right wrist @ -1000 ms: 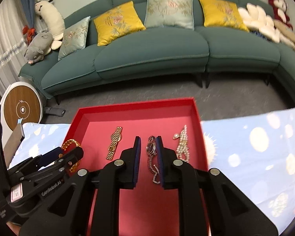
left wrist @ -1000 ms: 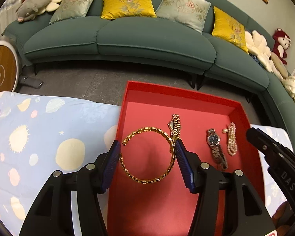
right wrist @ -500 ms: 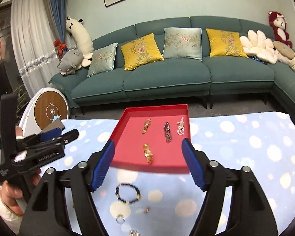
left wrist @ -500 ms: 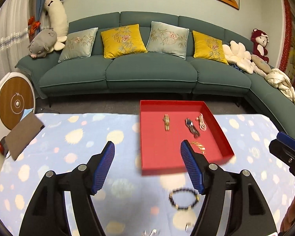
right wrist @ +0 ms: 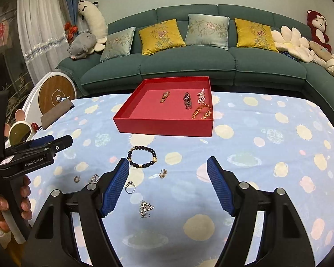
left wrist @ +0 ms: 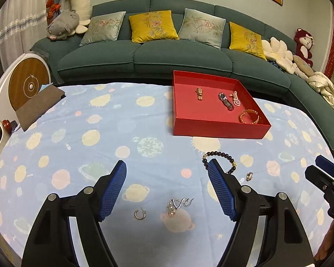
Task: Organize jewelry
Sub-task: 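Withdraw both open tools from the box toward the remaining jewelry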
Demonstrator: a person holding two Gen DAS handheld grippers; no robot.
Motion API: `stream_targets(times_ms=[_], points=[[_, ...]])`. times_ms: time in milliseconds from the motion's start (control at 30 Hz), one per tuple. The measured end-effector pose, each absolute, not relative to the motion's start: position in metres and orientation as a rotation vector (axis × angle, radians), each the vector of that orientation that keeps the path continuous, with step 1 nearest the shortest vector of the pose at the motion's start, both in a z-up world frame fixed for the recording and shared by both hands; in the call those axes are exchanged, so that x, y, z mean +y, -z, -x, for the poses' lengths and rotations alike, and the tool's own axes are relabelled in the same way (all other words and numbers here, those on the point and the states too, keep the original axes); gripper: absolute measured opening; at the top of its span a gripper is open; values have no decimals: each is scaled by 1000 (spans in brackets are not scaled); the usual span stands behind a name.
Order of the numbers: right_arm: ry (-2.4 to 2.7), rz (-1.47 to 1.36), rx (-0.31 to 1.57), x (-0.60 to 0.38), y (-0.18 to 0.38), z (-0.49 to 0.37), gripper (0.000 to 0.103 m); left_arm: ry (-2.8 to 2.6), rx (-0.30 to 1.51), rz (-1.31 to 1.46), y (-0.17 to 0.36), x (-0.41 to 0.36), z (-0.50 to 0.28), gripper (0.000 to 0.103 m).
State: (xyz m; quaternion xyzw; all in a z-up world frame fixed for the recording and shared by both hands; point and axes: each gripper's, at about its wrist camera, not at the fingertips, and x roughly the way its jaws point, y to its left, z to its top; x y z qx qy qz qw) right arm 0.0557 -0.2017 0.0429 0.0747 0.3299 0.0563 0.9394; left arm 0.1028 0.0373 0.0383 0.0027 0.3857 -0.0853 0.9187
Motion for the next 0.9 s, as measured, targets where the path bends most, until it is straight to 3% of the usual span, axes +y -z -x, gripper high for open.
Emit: stream_targets(times_ms=[567,900], points=[[-203,-72,845,-162,13,-74,70,213,911,-39,2,39,-102,73],[-252,-115,880,-144,17,-88,70,129,949,70,7,97,-115,73]])
